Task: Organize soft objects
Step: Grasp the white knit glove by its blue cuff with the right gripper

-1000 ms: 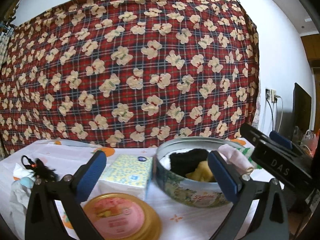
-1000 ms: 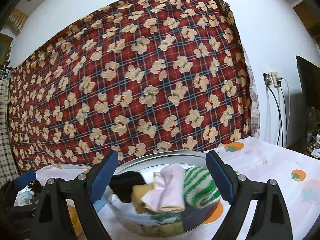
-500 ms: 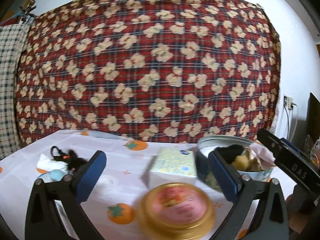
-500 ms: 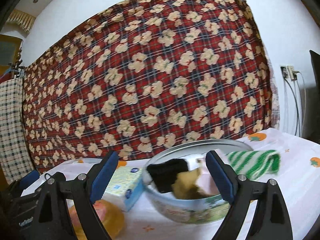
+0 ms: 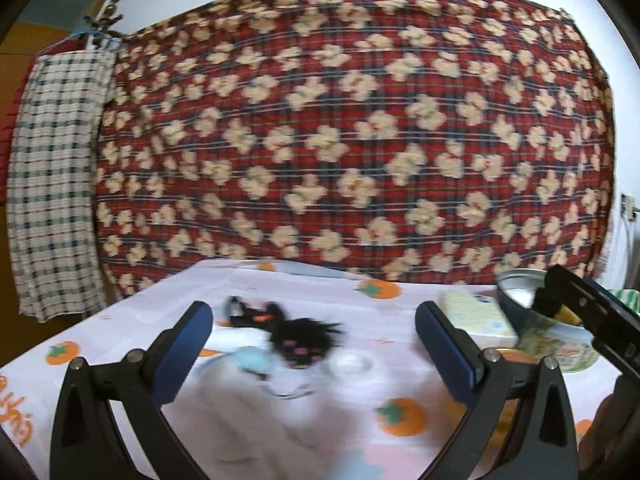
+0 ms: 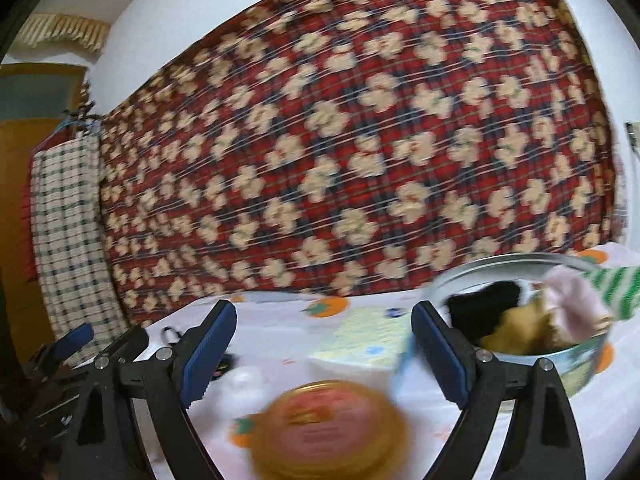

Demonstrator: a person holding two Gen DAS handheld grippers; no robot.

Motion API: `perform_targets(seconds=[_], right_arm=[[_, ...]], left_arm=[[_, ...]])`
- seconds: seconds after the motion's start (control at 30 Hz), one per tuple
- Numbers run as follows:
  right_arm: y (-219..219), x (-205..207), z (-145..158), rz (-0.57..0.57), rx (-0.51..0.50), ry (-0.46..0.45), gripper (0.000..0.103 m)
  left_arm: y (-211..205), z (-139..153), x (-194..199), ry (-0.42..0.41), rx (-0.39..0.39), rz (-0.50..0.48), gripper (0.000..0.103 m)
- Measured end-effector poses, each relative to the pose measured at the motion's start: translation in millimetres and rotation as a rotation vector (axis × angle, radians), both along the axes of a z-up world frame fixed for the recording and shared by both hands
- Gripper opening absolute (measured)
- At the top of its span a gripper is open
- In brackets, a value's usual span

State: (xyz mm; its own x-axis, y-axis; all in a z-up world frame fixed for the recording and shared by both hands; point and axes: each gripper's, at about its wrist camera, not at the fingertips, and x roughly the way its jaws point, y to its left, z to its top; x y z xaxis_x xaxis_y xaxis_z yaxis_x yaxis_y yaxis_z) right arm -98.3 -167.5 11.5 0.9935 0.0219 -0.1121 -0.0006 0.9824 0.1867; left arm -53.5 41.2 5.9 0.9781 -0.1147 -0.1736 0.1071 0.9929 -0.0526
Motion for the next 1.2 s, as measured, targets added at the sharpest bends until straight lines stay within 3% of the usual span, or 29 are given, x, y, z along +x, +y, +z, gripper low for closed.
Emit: perform_targets(seconds=[0.2, 0.47, 0.6, 0.63, 0.7, 0.93, 1.03, 1.07, 1.1, 1.2], right_arm=[[45, 18, -4, 0.113, -0.023, 0.056, 0.091], [105, 59, -16, 0.306, -0.052, 0.228, 0.091], [146, 83, -25, 0.437, -0.116, 0.335, 0.090], [155, 89, -29, 0.463, -0.128, 0.367, 0.087], [169, 100, -35, 0.500, -0.147, 0.429, 0.064], [212, 128, -66, 0.549, -0.296, 0.672, 0.063], [221, 129, -72, 0.544, -0.356, 0.697, 0.063], [222, 128, -72, 0.546, -0.368, 0.694, 0.059], [224, 126, -72, 0.548, -0.381, 0.690, 0.043], [223, 123, -72, 0.560, -0.390, 0.680, 0.028]], left_arm=[[48, -2, 9, 0.013, -0.007, 0.098, 0.103], [118, -9, 27, 0.069, -0.025, 0.326, 0.103], [143, -13, 35, 0.116, -0.053, 0.380, 0.103], [147, -14, 36, 0.124, -0.066, 0.381, 0.103], [152, -16, 39, 0.140, -0.090, 0.370, 0.103], [142, -19, 46, 0.176, -0.036, 0.365, 0.103], [137, -17, 46, 0.165, -0.011, 0.368, 0.103], [136, -17, 45, 0.162, -0.007, 0.367, 0.103], [135, -17, 45, 0.160, -0.001, 0.368, 0.103], [133, -17, 45, 0.161, 0.009, 0.366, 0.103]])
